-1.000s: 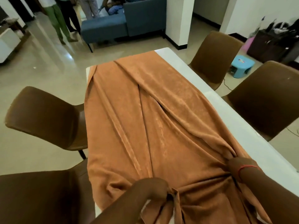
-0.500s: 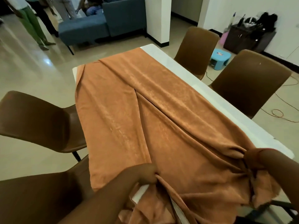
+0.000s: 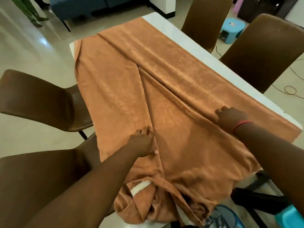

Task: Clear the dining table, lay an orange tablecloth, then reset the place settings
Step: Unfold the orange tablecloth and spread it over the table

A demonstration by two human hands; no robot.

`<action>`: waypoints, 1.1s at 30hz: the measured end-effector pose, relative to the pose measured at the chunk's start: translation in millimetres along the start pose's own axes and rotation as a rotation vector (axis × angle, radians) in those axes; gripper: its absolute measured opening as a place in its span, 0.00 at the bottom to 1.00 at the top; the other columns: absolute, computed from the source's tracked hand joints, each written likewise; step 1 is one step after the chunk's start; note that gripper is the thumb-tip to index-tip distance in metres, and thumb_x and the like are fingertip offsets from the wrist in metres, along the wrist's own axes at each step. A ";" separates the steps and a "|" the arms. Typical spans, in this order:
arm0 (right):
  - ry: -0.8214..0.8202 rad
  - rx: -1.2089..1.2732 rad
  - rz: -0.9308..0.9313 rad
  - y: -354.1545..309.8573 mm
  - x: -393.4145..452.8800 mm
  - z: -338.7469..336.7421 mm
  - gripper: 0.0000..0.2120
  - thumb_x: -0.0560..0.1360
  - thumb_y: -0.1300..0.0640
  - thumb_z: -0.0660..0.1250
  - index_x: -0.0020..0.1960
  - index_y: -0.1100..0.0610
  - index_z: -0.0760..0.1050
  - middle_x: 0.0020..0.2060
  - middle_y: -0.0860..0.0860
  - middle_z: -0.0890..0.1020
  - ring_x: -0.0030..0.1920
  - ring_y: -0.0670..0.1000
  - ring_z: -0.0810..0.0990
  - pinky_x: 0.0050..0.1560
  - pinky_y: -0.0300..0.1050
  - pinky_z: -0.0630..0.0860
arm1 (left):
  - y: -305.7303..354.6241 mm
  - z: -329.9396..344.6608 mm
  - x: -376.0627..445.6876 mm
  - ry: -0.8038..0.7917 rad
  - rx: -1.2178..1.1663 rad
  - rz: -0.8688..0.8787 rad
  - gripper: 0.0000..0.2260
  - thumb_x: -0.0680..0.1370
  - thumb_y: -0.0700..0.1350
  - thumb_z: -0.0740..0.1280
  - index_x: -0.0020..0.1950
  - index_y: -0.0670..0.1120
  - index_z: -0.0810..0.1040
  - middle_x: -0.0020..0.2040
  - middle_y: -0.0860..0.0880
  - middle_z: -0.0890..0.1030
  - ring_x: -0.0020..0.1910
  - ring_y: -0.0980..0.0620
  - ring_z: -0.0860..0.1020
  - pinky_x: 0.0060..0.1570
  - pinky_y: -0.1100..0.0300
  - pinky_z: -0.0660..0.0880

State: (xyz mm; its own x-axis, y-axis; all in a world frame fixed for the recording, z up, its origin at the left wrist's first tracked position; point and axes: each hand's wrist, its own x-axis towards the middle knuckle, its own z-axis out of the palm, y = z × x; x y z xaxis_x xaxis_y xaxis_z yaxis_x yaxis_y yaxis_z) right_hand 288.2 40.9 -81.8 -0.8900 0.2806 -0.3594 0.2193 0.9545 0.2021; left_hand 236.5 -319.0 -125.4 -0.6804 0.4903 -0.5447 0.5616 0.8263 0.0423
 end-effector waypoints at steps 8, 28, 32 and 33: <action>-0.235 0.105 -0.091 -121.2 -22.3 34.4 0.32 0.79 0.43 0.58 0.79 0.51 0.52 0.79 0.56 0.48 0.77 0.65 0.53 0.71 0.67 0.60 | -28.0 50.5 -32.2 -0.061 -0.035 -0.031 0.50 0.73 0.65 0.68 0.80 0.56 0.36 0.82 0.47 0.37 0.80 0.42 0.38 0.77 0.37 0.48; -0.708 0.305 -0.300 -321.9 -277.1 62.7 0.02 0.75 0.56 0.66 0.48 0.52 0.76 0.41 0.54 0.82 0.38 0.55 0.83 0.31 0.42 0.78 | -99.4 132.3 -209.9 -0.035 0.012 0.237 0.20 0.80 0.50 0.64 0.71 0.49 0.72 0.73 0.43 0.68 0.65 0.40 0.72 0.63 0.46 0.74; -0.211 0.250 -0.186 -317.3 -285.9 75.5 0.12 0.77 0.54 0.62 0.59 0.54 0.73 0.54 0.56 0.77 0.50 0.57 0.78 0.46 0.47 0.73 | -85.4 125.6 -202.7 0.038 -0.046 0.196 0.24 0.80 0.48 0.64 0.75 0.48 0.65 0.73 0.41 0.63 0.70 0.38 0.66 0.63 0.40 0.73; -0.139 0.254 -0.133 -315.3 -285.9 80.6 0.17 0.77 0.52 0.64 0.64 0.54 0.70 0.57 0.56 0.74 0.54 0.59 0.77 0.49 0.50 0.73 | -81.3 125.3 -199.8 0.033 -0.050 0.183 0.27 0.80 0.48 0.65 0.77 0.49 0.62 0.75 0.41 0.60 0.72 0.38 0.63 0.65 0.39 0.72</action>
State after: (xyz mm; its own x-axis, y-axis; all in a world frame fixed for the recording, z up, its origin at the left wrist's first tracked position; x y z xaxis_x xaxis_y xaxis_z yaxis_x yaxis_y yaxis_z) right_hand 505.7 -332.2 -116.3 -0.8581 0.1456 -0.4924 0.2130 0.9735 -0.0833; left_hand 385.7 -518.9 -124.9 -0.5845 0.6422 -0.4960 0.6543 0.7345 0.1799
